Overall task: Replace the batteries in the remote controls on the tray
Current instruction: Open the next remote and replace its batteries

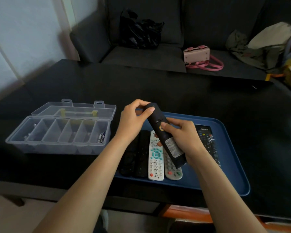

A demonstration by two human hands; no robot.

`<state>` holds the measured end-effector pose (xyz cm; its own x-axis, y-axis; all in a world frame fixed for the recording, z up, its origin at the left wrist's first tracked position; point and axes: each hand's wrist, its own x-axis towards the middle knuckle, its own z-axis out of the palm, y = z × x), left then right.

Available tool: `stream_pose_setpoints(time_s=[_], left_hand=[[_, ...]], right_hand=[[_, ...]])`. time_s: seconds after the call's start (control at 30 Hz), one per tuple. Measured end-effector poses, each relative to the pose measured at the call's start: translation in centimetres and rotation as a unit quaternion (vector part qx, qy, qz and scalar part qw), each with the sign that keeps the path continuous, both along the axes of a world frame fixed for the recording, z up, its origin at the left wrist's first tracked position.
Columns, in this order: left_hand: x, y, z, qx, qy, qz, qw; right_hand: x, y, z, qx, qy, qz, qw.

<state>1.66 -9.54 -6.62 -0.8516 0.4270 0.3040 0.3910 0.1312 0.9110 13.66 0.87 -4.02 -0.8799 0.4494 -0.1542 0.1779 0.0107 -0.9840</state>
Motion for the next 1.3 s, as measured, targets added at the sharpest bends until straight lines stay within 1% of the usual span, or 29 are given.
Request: stream_pose_setpoints(time_s=[0.13, 0.2, 0.3, 0.43, 0.53, 0.67, 0.8, 0.9, 1.03, 1.2, 1.3], left_hand=[[-0.2, -0.2, 0.4, 0.010, -0.027, -0.011, 1.000], [0.0, -0.1, 0.3, 0.001, -0.032, -0.019, 0.999], [0.0, 0.0, 0.1, -0.029, -0.029, -0.021, 0.999], [0.0, -0.1, 0.3, -0.021, -0.029, -0.008, 0.999], [0.3, -0.1, 0.4, -0.033, -0.029, -0.016, 0.999], [0.7, 0.1, 0.2, -0.047, -0.009, -0.025, 0.999], [1.0, 0.2, 0.4, -0.060, 0.050, -0.019, 0.997], [1.1, 0.2, 0.5, -0.067, 0.071, -0.027, 0.995], [1.3, 0.4, 0.5, -0.085, 0.078, -0.026, 0.993], [1.8, 1.0, 0.7, -0.081, 0.072, -0.031, 0.994], [2.1, 1.5, 0.9, -0.093, 0.065, -0.057, 0.992]], right_hand=[[0.0, 0.1, 0.3, 0.011, 0.000, 0.013, 1.000], [0.0, 0.1, 0.3, 0.009, 0.003, 0.012, 1.000], [-0.1, 0.1, 0.1, 0.011, 0.002, 0.012, 1.000], [-0.1, 0.1, -0.2, 0.030, 0.007, 0.013, 0.999], [-0.2, 0.4, -0.6, 0.043, 0.003, 0.007, 0.999], [-0.2, 0.5, -0.9, 0.063, -0.002, -0.006, 0.998], [-0.3, 0.4, -0.8, 0.052, 0.002, -0.021, 0.998], [-0.3, 0.3, -0.6, 0.046, 0.003, -0.023, 0.999], [0.2, 0.2, -0.2, 0.025, 0.000, -0.028, 0.999], [0.9, 0.4, 0.2, 0.002, -0.005, -0.040, 0.999], [1.5, 1.0, 0.3, 0.011, -0.020, -0.048, 0.999]])
